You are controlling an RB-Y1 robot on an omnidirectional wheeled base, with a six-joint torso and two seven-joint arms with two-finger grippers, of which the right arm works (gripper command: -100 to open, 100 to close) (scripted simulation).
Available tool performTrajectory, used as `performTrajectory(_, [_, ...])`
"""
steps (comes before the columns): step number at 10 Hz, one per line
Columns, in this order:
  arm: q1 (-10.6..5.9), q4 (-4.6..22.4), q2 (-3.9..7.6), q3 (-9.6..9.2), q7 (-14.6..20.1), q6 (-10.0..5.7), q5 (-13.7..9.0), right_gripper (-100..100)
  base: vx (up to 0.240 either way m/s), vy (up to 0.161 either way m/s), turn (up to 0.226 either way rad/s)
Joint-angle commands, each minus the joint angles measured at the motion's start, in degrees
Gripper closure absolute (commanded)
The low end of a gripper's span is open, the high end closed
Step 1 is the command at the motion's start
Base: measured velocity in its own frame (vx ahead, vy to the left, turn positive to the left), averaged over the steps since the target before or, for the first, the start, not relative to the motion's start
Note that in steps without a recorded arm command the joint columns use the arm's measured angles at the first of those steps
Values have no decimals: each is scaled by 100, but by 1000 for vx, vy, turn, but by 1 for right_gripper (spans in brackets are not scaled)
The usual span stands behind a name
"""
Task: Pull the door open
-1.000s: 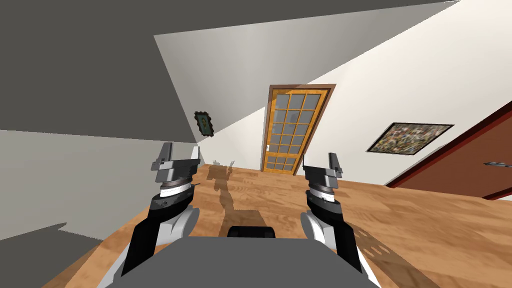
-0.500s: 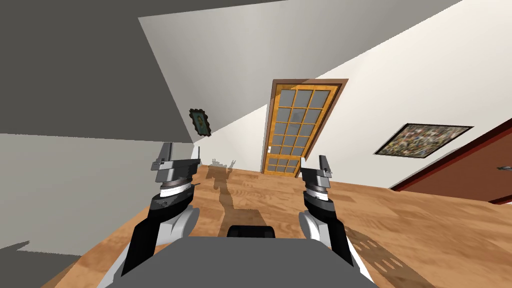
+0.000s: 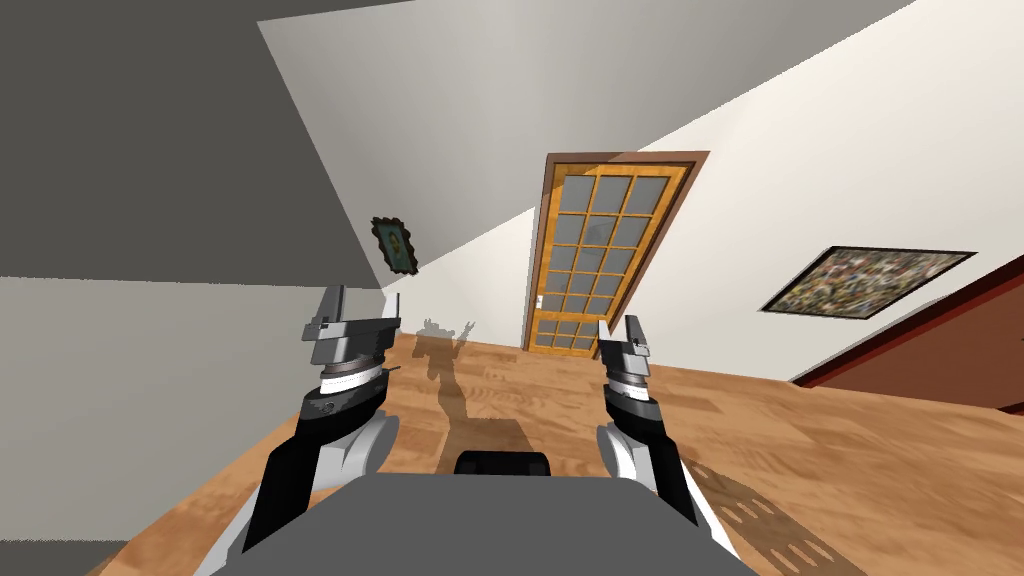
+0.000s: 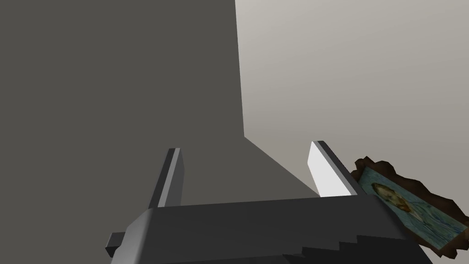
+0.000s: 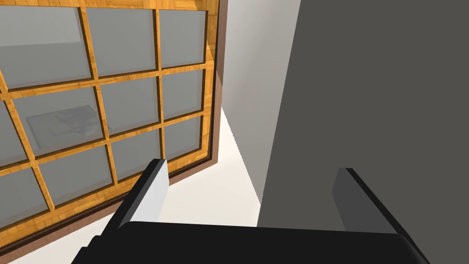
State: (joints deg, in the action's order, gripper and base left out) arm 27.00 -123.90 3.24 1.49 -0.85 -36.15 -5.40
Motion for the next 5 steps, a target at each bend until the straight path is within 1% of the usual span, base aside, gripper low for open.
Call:
performTrajectory(1, [-12, 128, 13, -6, -162, -34, 33, -100, 84, 12, -2])
performTrajectory(5, [-67, 476, 66, 22, -532, -105, 95, -100, 100, 9, -3])
